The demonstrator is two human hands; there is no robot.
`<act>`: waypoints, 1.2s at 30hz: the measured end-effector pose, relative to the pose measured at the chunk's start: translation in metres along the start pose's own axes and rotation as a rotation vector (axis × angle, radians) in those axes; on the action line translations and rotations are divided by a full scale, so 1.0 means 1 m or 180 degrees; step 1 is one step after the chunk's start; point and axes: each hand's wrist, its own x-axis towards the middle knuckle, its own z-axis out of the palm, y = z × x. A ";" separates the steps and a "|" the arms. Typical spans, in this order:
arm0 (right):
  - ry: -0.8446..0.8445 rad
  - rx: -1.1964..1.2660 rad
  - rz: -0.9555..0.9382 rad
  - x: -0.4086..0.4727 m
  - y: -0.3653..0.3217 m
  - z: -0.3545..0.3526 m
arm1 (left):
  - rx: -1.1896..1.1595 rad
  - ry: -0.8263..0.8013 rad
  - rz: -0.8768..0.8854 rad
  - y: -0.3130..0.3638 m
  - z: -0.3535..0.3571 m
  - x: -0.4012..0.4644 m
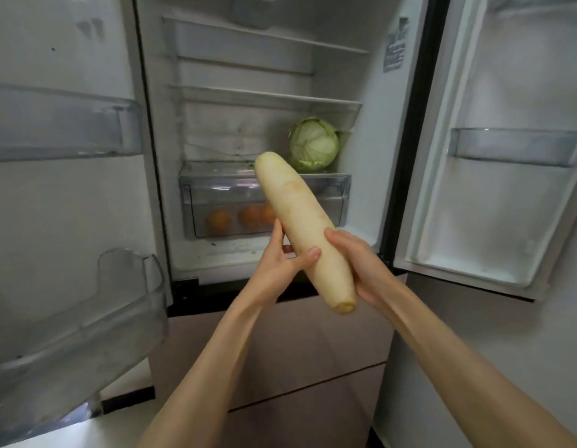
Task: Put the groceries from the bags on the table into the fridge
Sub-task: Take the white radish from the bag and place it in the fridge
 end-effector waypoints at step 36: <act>0.0927 -0.0697 -0.0539 0.455 -0.030 -0.005 | 0.0766 0.0753 -0.0699 -0.063 -0.149 0.417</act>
